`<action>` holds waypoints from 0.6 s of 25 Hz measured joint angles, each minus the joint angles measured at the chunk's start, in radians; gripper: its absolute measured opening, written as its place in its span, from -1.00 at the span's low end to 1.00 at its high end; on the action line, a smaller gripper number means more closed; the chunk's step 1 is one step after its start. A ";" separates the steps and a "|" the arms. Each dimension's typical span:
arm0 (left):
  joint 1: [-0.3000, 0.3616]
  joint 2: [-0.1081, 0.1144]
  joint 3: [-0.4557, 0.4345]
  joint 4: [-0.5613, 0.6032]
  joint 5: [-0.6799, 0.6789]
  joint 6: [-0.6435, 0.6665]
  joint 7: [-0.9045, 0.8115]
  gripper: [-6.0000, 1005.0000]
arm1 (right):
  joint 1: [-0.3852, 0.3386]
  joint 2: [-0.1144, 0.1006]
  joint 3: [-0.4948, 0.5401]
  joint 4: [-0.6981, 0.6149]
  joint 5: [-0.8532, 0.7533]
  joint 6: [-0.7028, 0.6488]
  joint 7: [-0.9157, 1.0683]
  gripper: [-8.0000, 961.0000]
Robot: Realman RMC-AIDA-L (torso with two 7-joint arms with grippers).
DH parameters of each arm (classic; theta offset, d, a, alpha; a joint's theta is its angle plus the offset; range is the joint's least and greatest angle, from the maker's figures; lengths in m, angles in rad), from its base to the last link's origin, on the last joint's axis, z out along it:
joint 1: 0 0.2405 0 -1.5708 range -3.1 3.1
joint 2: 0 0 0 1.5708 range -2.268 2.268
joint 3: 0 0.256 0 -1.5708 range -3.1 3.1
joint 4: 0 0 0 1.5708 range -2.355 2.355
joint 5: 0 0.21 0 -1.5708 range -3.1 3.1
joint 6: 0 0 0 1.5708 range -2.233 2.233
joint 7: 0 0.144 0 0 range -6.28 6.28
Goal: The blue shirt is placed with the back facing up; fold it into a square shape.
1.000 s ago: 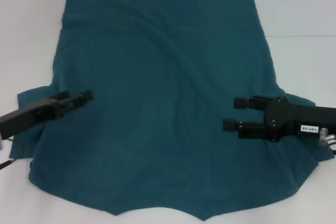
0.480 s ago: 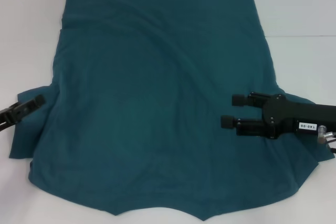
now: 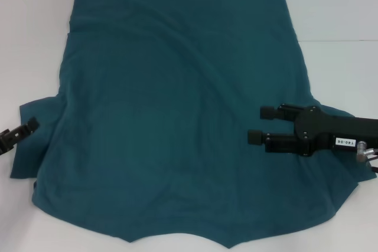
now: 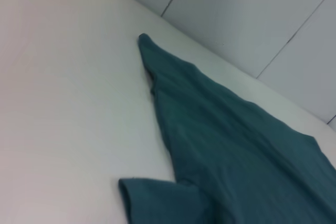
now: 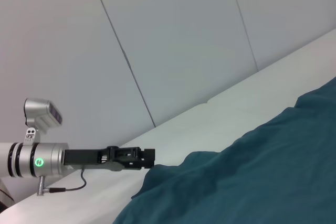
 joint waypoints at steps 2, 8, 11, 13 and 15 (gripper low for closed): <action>0.002 -0.003 0.000 -0.003 0.005 -0.010 0.000 0.83 | 0.000 0.000 0.000 0.000 0.000 0.000 0.000 0.86; 0.001 -0.006 0.004 -0.031 0.007 -0.045 0.002 0.83 | 0.000 0.000 0.000 0.000 0.001 0.000 0.000 0.86; -0.006 -0.006 0.005 -0.044 0.007 -0.052 0.003 0.83 | 0.000 0.000 0.000 -0.001 0.001 0.000 0.000 0.86; -0.011 -0.006 0.006 -0.050 0.007 -0.055 0.004 0.83 | 0.000 0.000 0.002 -0.002 0.002 0.000 0.000 0.86; -0.018 -0.006 0.007 -0.056 0.007 -0.062 0.004 0.83 | 0.000 0.000 0.002 -0.002 0.002 0.000 0.000 0.86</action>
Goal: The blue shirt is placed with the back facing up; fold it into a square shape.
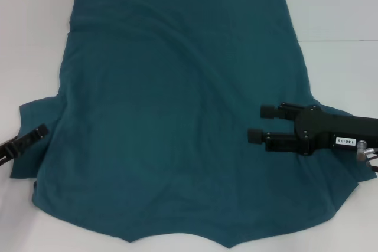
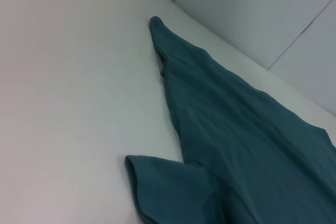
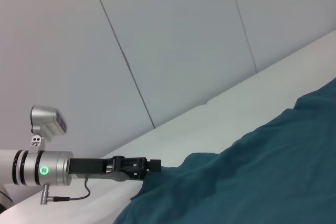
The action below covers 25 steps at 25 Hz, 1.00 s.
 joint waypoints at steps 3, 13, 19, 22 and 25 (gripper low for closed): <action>-0.012 0.000 0.002 -0.010 0.000 -0.006 0.001 0.83 | 0.000 0.000 0.001 0.000 0.000 0.000 0.000 0.86; -0.033 0.004 0.002 -0.026 0.000 -0.030 0.003 0.83 | -0.003 0.000 0.009 0.001 0.000 0.003 0.000 0.86; -0.046 0.003 0.002 -0.027 0.000 -0.052 0.002 0.78 | -0.003 0.000 0.011 0.002 0.000 0.003 0.000 0.86; -0.049 0.002 0.002 -0.028 0.001 -0.060 0.002 0.73 | -0.003 0.000 0.013 0.002 0.000 0.003 0.000 0.86; -0.050 0.002 0.002 -0.028 0.002 -0.079 -0.003 0.62 | -0.004 0.000 0.015 0.002 0.000 0.003 0.000 0.86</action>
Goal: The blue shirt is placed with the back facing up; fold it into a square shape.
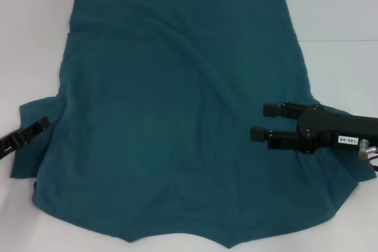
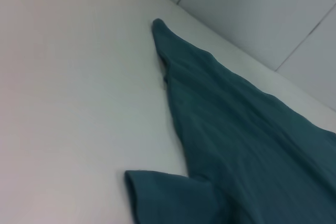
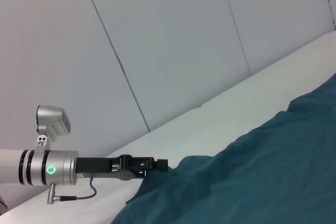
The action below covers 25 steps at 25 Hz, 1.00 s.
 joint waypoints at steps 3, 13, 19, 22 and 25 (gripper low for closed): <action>-0.002 -0.002 0.000 0.000 0.002 -0.016 -0.006 0.41 | -0.001 0.000 0.003 0.000 0.000 -0.002 0.000 0.86; -0.003 -0.002 0.000 0.000 0.005 -0.021 -0.007 -0.36 | -0.002 0.000 0.007 0.000 0.001 -0.006 0.000 0.86; -0.005 -0.001 0.000 0.000 0.005 -0.021 -0.007 -0.74 | -0.002 0.000 0.008 0.000 0.004 -0.006 0.000 0.86; -0.006 0.003 0.000 0.004 0.006 -0.021 -0.007 -0.89 | -0.002 0.001 0.009 0.000 0.012 -0.004 0.000 0.86; -0.007 0.009 0.000 0.010 0.007 -0.026 -0.007 -0.98 | -0.003 0.004 0.009 0.001 0.015 -0.002 0.000 0.86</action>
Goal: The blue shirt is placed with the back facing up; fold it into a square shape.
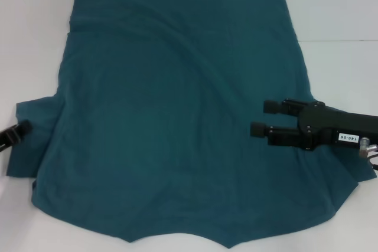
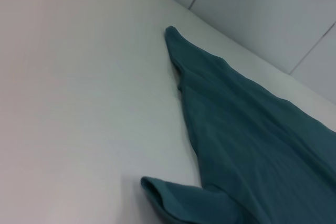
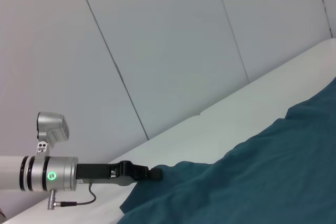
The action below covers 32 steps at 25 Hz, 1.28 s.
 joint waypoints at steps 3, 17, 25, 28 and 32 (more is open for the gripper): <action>-0.004 0.009 0.000 0.006 0.006 -0.018 0.002 -0.98 | 0.000 0.004 0.000 0.001 0.001 0.000 0.000 0.86; -0.056 0.036 0.000 0.037 0.043 -0.120 0.030 -0.98 | 0.007 0.010 0.000 0.003 0.002 0.003 0.009 0.86; -0.082 0.046 0.000 0.048 0.048 -0.137 0.037 -0.98 | 0.007 0.010 0.000 0.003 0.002 0.002 0.010 0.86; -0.090 0.049 0.000 0.053 0.050 -0.138 0.038 -0.98 | 0.008 0.010 0.000 0.003 0.002 0.002 0.011 0.86; -0.096 0.050 0.003 0.062 0.053 -0.137 0.038 -0.98 | 0.009 0.010 0.000 0.003 0.003 0.002 0.011 0.86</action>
